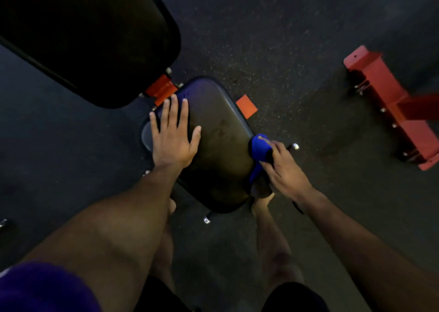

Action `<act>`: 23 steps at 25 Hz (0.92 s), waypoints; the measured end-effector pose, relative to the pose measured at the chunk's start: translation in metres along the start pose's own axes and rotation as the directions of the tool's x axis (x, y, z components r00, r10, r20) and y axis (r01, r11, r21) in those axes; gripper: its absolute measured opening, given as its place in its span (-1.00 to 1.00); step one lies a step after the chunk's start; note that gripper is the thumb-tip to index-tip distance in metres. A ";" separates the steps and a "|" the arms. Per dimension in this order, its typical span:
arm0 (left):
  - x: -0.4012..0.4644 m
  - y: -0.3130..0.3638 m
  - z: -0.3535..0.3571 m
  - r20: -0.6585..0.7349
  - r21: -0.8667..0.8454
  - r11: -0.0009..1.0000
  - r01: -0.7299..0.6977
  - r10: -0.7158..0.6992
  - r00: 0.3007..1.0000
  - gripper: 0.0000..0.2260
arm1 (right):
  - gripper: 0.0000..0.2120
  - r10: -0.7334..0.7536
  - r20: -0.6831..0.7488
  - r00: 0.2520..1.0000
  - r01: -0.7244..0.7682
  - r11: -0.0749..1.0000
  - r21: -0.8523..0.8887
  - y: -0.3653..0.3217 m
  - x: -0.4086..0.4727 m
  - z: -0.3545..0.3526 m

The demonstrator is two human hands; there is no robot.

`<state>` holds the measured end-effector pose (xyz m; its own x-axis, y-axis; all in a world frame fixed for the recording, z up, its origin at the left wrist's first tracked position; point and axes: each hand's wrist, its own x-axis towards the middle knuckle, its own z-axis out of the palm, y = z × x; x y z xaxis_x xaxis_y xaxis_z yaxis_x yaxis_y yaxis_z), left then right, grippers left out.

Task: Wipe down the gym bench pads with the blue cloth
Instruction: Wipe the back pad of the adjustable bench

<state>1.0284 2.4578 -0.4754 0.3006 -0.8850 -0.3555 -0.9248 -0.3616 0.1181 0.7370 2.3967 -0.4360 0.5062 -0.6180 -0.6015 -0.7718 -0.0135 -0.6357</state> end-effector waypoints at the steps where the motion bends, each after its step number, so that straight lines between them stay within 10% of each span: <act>1: 0.001 -0.004 0.010 -0.047 0.013 1.000 -0.006 0.007 0.999 -0.34 | -0.47 -0.029 -0.009 1.000 0.029 1.000 -0.003 0.006 0.011 0.007; 13: 0.000 -0.011 0.016 -0.177 0.024 0.998 -0.065 0.069 0.982 -0.32 | -0.52 -0.245 -0.018 0.969 0.242 0.963 -0.118 -0.101 0.216 -0.022; 23: 0.000 -0.009 0.013 -0.174 0.026 0.998 -0.054 0.057 0.983 -0.31 | -0.47 -0.009 -0.042 0.999 0.012 0.998 0.057 0.026 0.009 0.012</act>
<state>1.0334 2.4646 -0.4884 0.2832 -0.9418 -0.1811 -0.9453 -0.3060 0.1131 0.7262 2.4003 -0.4632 0.4968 -0.6501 -0.5749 -0.7426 0.0244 -0.6693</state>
